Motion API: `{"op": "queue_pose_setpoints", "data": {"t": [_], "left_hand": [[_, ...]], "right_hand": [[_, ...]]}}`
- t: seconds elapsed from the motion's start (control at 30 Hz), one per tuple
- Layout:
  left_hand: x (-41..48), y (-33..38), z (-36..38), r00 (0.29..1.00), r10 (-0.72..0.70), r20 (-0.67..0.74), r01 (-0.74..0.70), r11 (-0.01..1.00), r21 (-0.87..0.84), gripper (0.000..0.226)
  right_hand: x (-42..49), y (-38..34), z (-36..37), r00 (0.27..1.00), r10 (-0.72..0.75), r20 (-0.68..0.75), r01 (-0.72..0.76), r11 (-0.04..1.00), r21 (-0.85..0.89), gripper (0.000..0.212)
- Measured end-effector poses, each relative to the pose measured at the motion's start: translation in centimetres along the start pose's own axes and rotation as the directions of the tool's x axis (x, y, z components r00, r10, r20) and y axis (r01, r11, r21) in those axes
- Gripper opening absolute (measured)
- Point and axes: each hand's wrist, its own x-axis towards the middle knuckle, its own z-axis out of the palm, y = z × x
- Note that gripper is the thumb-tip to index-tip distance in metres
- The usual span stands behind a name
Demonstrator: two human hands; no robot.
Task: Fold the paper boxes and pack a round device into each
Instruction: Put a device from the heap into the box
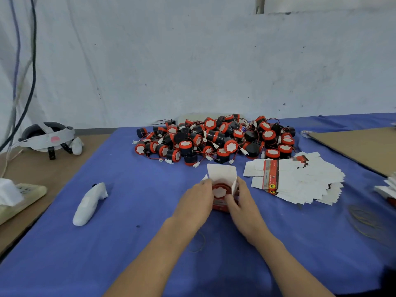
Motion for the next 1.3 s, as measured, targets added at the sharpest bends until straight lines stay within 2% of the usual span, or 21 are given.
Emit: {"op": "queue_pose_setpoints", "data": {"t": [0.07, 0.17, 0.23, 0.43, 0.57, 0.67, 0.8, 0.87, 0.97, 1.1, 1.2, 1.3], "left_hand": [[-0.2, -0.3, -0.1, 0.993, 0.094, -0.072, -0.09, 0.994, 0.066, 0.022], [-0.3, -0.4, -0.3, 0.972, 0.207, -0.115, -0.188, 0.97, 0.155, 0.025], [-0.3, -0.4, -0.4, 0.96, 0.254, -0.12, -0.226, 0.951, 0.21, 0.035], [0.4, -0.3, -1.6, 0.923, 0.382, 0.042, -0.359, 0.819, 0.447, 0.047], [1.0, 0.2, -2.4, 0.903, 0.4, 0.156, -0.42, 0.752, 0.508, 0.045], [1.0, -0.4, -2.4, 0.895, 0.428, 0.127, -0.44, 0.798, 0.411, 0.042], [0.1, -2.3, -2.7, 0.903, 0.429, 0.023, -0.429, 0.9, 0.072, 0.029], [-0.1, -3.0, -2.5, 0.916, 0.402, 0.007, -0.402, 0.916, 0.002, 0.03], [-0.1, -3.5, -1.5, 0.938, 0.345, -0.03, -0.346, 0.938, -0.035, 0.029], [-0.4, -2.6, -0.4, 0.954, 0.251, -0.161, -0.266, 0.96, -0.081, 0.023], [-0.7, -1.7, 0.6, 0.956, 0.189, -0.223, -0.201, 0.979, -0.032, 0.015], [-1.1, -1.9, 1.4, 0.952, 0.22, -0.214, -0.199, 0.973, 0.115, 0.015]], "right_hand": [[0.0, -0.1, -0.2, 1.0, 0.024, -0.01, -0.023, 1.0, 0.013, 0.056], [0.0, 0.1, -0.2, 0.999, 0.033, -0.006, -0.033, 0.999, 0.009, 0.05], [0.0, 0.2, -0.1, 0.999, 0.039, -0.012, -0.039, 0.999, 0.001, 0.046], [0.0, 0.5, -0.3, 0.995, 0.088, -0.043, -0.091, 0.994, -0.056, 0.045], [0.1, 0.5, -0.1, 0.992, 0.104, -0.07, -0.108, 0.992, -0.061, 0.025], [0.3, 0.8, -0.1, 0.988, 0.119, -0.1, -0.122, 0.992, -0.029, 0.017], [0.6, 1.2, -0.2, 0.981, 0.144, -0.129, -0.148, 0.989, -0.022, 0.008], [0.6, 1.3, -0.1, 0.981, 0.142, -0.134, -0.148, 0.989, -0.032, 0.009], [0.6, 1.2, 0.0, 0.982, 0.14, -0.129, -0.147, 0.988, -0.043, 0.012], [0.5, 1.0, -0.1, 0.983, 0.145, -0.115, -0.152, 0.987, -0.053, 0.014], [0.3, 0.8, -0.2, 0.986, 0.127, -0.109, -0.133, 0.99, -0.052, 0.016], [0.2, 0.9, -0.2, 0.988, 0.115, -0.107, -0.121, 0.991, -0.056, 0.015]]}}
